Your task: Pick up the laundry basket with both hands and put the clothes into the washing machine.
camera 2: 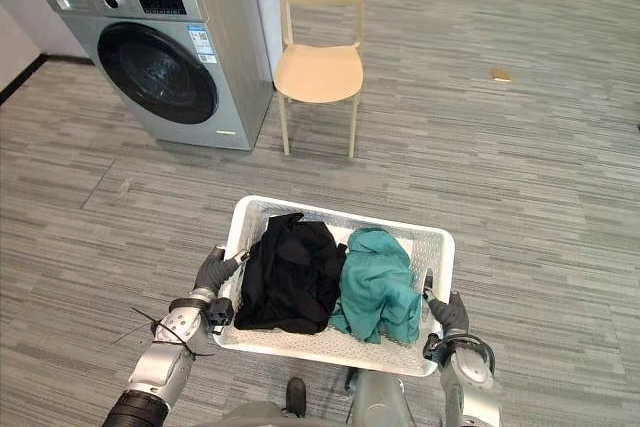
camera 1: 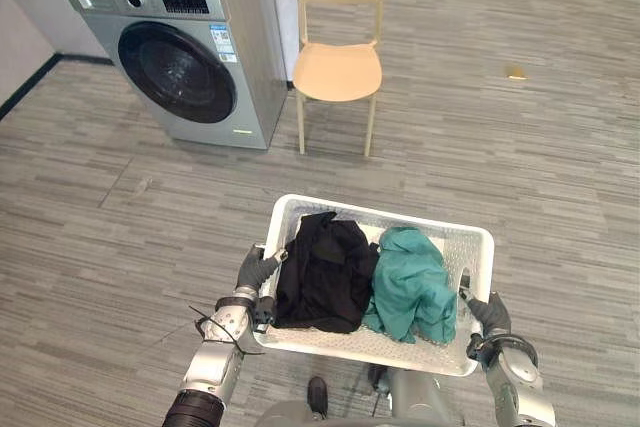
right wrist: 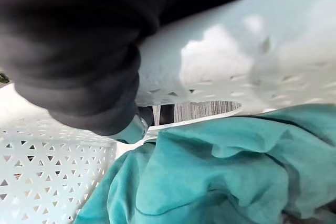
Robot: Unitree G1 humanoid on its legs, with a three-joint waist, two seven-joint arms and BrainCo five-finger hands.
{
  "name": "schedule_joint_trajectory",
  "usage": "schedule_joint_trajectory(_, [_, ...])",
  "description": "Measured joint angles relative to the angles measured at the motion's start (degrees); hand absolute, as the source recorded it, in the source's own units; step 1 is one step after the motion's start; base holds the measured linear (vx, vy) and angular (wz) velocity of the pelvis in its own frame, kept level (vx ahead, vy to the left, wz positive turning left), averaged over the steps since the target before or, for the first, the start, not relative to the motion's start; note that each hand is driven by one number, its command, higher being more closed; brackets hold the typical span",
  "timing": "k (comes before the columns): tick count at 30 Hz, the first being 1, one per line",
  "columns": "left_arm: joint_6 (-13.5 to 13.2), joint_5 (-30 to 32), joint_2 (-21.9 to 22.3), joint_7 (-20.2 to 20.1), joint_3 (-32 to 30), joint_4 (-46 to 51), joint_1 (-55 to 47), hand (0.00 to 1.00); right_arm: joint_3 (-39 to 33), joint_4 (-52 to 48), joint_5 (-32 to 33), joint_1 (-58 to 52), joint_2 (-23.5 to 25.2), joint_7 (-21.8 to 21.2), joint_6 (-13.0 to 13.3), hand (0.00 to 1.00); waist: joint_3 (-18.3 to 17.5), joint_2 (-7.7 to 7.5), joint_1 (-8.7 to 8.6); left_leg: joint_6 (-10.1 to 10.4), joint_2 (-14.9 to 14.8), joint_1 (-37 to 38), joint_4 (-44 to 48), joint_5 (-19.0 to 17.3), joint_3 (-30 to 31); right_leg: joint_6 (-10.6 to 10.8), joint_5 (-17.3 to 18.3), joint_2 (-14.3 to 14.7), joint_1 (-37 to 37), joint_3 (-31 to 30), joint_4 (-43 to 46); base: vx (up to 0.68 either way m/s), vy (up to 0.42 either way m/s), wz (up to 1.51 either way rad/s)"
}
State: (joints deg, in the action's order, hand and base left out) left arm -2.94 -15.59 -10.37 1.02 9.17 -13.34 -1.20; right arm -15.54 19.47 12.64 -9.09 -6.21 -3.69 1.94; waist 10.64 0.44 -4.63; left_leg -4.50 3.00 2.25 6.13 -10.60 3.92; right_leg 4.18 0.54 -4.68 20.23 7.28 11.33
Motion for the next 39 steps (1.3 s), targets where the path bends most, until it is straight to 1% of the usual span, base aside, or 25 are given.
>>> schedule_joint_trajectory(2, [0.06, 0.0, 0.89, -0.63, 0.49, -0.27, -1.61, 1.0, -0.23, -2.32, -0.18, -3.35, 0.03, -0.04, -0.03, 1.0, -0.32, 0.56, -0.85, 1.57, -1.46, 0.41, 7.51, -6.86, 2.44, -3.36, -1.62, 1.65, -3.09, 0.38, 1.95, 0.52, -0.142, 0.8])
schedule_joint_trajectory(3, [0.0, 0.0, 2.13, -0.98, 0.01, -0.22, -3.14, 1.0, -0.3, -2.98, -1.19, -4.06, 0.12, -0.04, -0.17, 1.0, -0.86, 2.26, -0.97, 3.13, -3.99, -3.55, 19.87, -8.92, 0.39, -4.85, 1.87, 3.51, -4.46, 2.37, 4.15, 0.61, -0.172, 0.41])
schedule_joint_trajectory(4, [0.09, 0.0, 2.76, -1.08, -0.19, -0.16, -4.01, 1.0, -0.26, -4.07, -1.59, -5.19, -0.19, -0.11, -0.23, 1.0, -0.72, 2.57, -0.72, 4.56, -6.26, -9.39, 36.04, -5.66, -2.16, -5.91, 3.23, 4.98, -7.05, 3.42, 4.7, 0.89, -0.239, 0.2])
schedule_joint_trajectory(5, [0.09, -0.16, 3.75, -1.3, -0.8, 0.12, -5.55, 1.0, 0.23, -6.31, -1.77, -6.7, -0.7, -0.17, -0.6, 1.0, -0.15, 3.57, 0.5, 4.96, -9.34, -13.52, 49.56, 3.27, -3.94, -7.15, 4.27, 7.2, -11.7, 3.36, 3.63, 0.63, -0.187, -0.1])
schedule_joint_trajectory(8, [-0.04, -0.22, 4.14, -2.28, -1.03, 2.48, -8.1, 1.0, 0.62, -7.66, -1.79, -8.01, -1.03, 0.0, -0.58, 1.0, 0.58, 2.95, 2.89, 5.06, -12.52, -21.37, 64.55, 3.09, -6.17, -8.26, 6.68, 8.64, -23.05, 1.4, -1.72, 0.59, -0.102, -0.24])
schedule_joint_trajectory(10, [-0.08, -0.22, 4.38, -2.36, -1.68, 3.31, -8.09, 1.0, 0.59, -8.78, -1.78, -7.76, -1.12, -0.06, -0.56, 1.0, 0.8, 1.92, 3.91, 4.66, -13.25, -25.73, 57.89, 0.75, -10.27, -8.26, 6.68, 7.2, -27.38, -0.32, -4.97, 0.62, -0.046, -0.31])
schedule_joint_trajectory(12, [-0.25, -0.22, 5.05, -2.43, -2.73, 3.83, -8.05, 1.0, 0.82, -8.92, -1.79, -6.4, -1.67, -0.23, -0.6, 1.0, 1.05, 1.6, 5.21, 5.68, -12.71, -26.48, 34.62, 0.79, -13.06, -8.27, 6.68, 5.32, -30.35, -1.33, -6.82, 0.51, 0.055, -0.48])
schedule_joint_trajectory(13, [-0.24, -0.22, 5.3, -2.46, -2.73, 3.92, -8.05, 1.0, 0.82, -8.92, -1.79, -6.23, -1.96, -0.23, -0.6, 1.0, 0.94, 2.11, 5.46, 7.04, -12.54, -26.11, 26.51, 1.79, -12.84, -8.25, 6.74, 5.03, -31.34, -1.41, -7.34, 0.53, 0.133, -0.39])
schedule_joint_trajectory(14, [-0.23, -0.22, 6.02, -2.48, -2.93, 4.33, -8.62, 1.0, 0.83, -8.9, -1.8, -6.02, -2.8, -0.48, -0.55, 1.0, 0.2, 3.28, 5.5, 11.69, -11.72, -24.67, 9.81, 5.15, -10.91, -7.23, 7.73, 4.59, -34.1, -2.2, -8.68, 0.54, 0.21, -0.37])
schedule_joint_trajectory(15, [-0.31, -0.22, 6.28, -2.47, -2.81, 4.58, -8.98, 1.0, 0.98, -8.65, -1.8, -5.84, -3.26, -0.52, -0.49, 1.0, 0.0, 3.84, 5.51, 12.12, -12.03, -24.55, 7.33, 5.45, -10.18, -5.9, 8.75, 4.64, -34.79, -2.91, -8.78, 0.55, 0.248, -0.6])
schedule_joint_trajectory(16, [-0.35, -0.22, 6.61, -2.43, -2.8, 4.55, -9.57, 1.0, 1.26, -7.77, -1.8, -5.48, -3.89, -0.6, -0.4, 1.0, -0.77, 4.26, 5.84, 11.72, -12.09, -23.71, 6.71, 5.67, -9.34, -3.69, 12.83, 3.62, -37.47, -4.37, -8.5, 0.44, 0.249, -0.56])
schedule_joint_trajectory(17, [-0.37, -0.22, 6.5, -2.39, -3.06, 4.18, -9.64, 1.0, 1.38, -6.52, -1.85, -4.68, -3.87, -0.67, -0.39, 1.0, -1.35, 3.74, 5.84, 9.47, -10.82, -23.63, 7.91, 11.13, -9.34, -2.53, 15.42, 2.11, -38.39, -5.05, -7.63, 0.45, 0.282, -0.64])
schedule_joint_trajectory(18, [-0.15, -0.2, 6.33, -2.22, -3.45, 2.94, -9.48, 1.0, 1.5, -3.41, -2.19, -3.59, -3.38, -0.69, -0.42, 1.0, -2.46, 1.33, 5.4, 7.47, -8.58, -23.99, 11.68, 13.88, -9.96, -0.59, 18.35, -1.51, -37.91, -6.32, -3.87, 0.69, 0.376, -0.4])
schedule_joint_trajectory(20, [0.61, -0.2, 6.18, -2.28, -3.13, 1.63, -8.83, 1.0, 1.43, -1.93, -2.25, -3.51, -3.29, -1.36, -0.45, 1.0, -2.62, 0.08, 5.22, 4.12, -5.86, -22.82, 15.41, 9.51, -12.23, 0.13, 17.96, -4.77, -33.08, -7.18, 9.71, 0.7, 0.349, -0.27])
schedule_joint_trajectory(21, [0.79, -0.19, 5.63, -2.28, -3.02, 1.56, -8.94, 1.0, 1.24, -1.8, -2.28, -3.89, -2.58, -1.58, -0.58, 1.0, -2.2, -1.37, 4.78, 2.79, -3.75, -19.77, 14.81, 7.67, -13.42, 3.18, 14.28, -7.58, -28.32, -7.82, 22.66, 0.58, 0.278, 0.1])
schedule_joint_trajectory(22, [1.16, -0.18, 4.82, -2.23, -2.95, 1.51, -8.8, 1.0, 1.13, -1.34, -2.48, -3.89, -2.12, -1.63, -0.8, 1.0, -2.15, -2.0, 3.32, 1.71, -1.96, -16.44, 13.15, 6.27, -13.21, 3.01, 6.68, -9.23, -23.09, -7.67, 35.21, 0.56, 0.256, 0.21])
schedule_joint_trajectory(24, [1.39, -0.06, 3.89, -2.16, -2.97, 1.49, -8.67, 1.0, 1.37, 0.0, -2.48, -3.77, -1.4, -1.85, -0.85, 1.0, -1.73, -1.39, 2.48, 0.82, -1.63, -9.57, 9.56, 5.4, -12.91, 0.47, 8.42, -9.26, -16.85, -6.47, 46.32, 0.52, 0.205, 0.11])
schedule_joint_trajectory(27, [1.13, -0.03, 2.74, -2.12, -2.53, 1.5, -7.79, 1.0, 1.41, -0.23, -2.43, -4.22, -0.51, -1.8, -0.41, 1.0, -1.62, -0.05, 2.25, 1.15, -2.56, 0.66, 2.11, 5.17, -12.44, -1.56, 13.61, -8.97, -10.65, 2.84, 41.69, 0.47, 0.114, -0.01])
schedule_joint_trajectory(30, [1.14, -0.04, 1.87, -2.14, -1.8, 0.71, -4.77, 1.0, 0.33, -0.64, -1.89, -3.6, 0.32, -1.35, -0.02, 1.0, -1.33, 0.21, 1.84, 3.0, -4.2, 3.95, -0.25, 3.25, -11.85, -1.15, 12.41, -6.75, -5.85, 7.36, 20.17, 0.38, -0.061, 0.13])
schedule_joint_trajectory(31, [1.15, -0.04, 1.78, -2.15, -1.6, -0.02, -4.16, 1.0, 0.18, -0.65, -1.89, -3.6, 0.4, -1.33, -0.03, 1.0, -1.32, 0.23, 1.84, 3.63, -4.62, 4.44, -0.23, 2.84, -11.86, -1.02, 10.56, -6.16, -6.0, 7.49, 14.53, 0.34, -0.14, 0.21])
schedule_joint_trajectory(32, [1.18, -0.04, 1.11, -2.17, -0.89, -0.95, -3.48, 1.0, 0.01, -0.64, -1.88, -3.97, 0.91, -1.16, -0.11, 1.0, -1.37, -0.27, 1.86, 5.26, -5.22, 5.91, -0.19, 1.84, -11.69, -1.02, 3.0, -5.23, -7.25, 6.45, 1.19, 0.36, -0.185, 0.3])
schedule_joint_trajectory(33, [1.19, -0.03, 1.07, -2.18, -0.44, -1.07, -3.55, 1.0, -0.48, -0.64, -1.88, -4.65, 1.32, -1.07, -0.14, 1.0, -1.38, -0.69, 1.67, 6.58, -5.5, 7.12, -0.18, 0.83, -11.46, 0.04, -2.88, -5.1, -8.56, 5.69, -0.93, 0.38, -0.219, 0.31])
schedule_joint_trajectory(34, [1.19, 0.0, 1.42, -2.19, 0.0, -1.7, -3.55, 1.0, -0.63, -0.64, -1.88, -5.15, 1.3, -1.0, -0.16, 1.0, -1.39, -0.33, 1.53, 7.48, -6.39, 8.37, -0.12, -0.14, -11.17, -2.51, -6.25, -4.0, -9.13, 5.14, -0.35, 0.44, -0.334, 0.11])
schedule_joint_trajectory(36, [1.24, 0.06, 2.96, -2.2, 0.06, -2.19, -4.07, 1.0, -0.75, -0.65, -1.89, -5.26, 0.09, -1.1, -0.62, 1.0, -2.39, 2.28, 2.17, 8.72, -10.32, 8.79, 0.45, -1.49, -11.18, -3.76, -1.07, -1.07, -8.66, 6.9, 3.37, 0.36, -0.312, 0.05])
schedule_joint_trajectory(39, [1.23, 0.07, 3.4, -2.27, -0.32, -2.25, -4.95, 1.0, -0.36, -0.77, -1.95, -5.63, -0.19, -1.11, -0.68, 1.0, -1.99, 1.36, 2.17, 8.75, -13.16, 5.33, 12.83, -1.44, -10.53, -5.49, 3.37, 0.33, -11.81, 9.25, 4.97, 0.27, -0.275, 0.29])
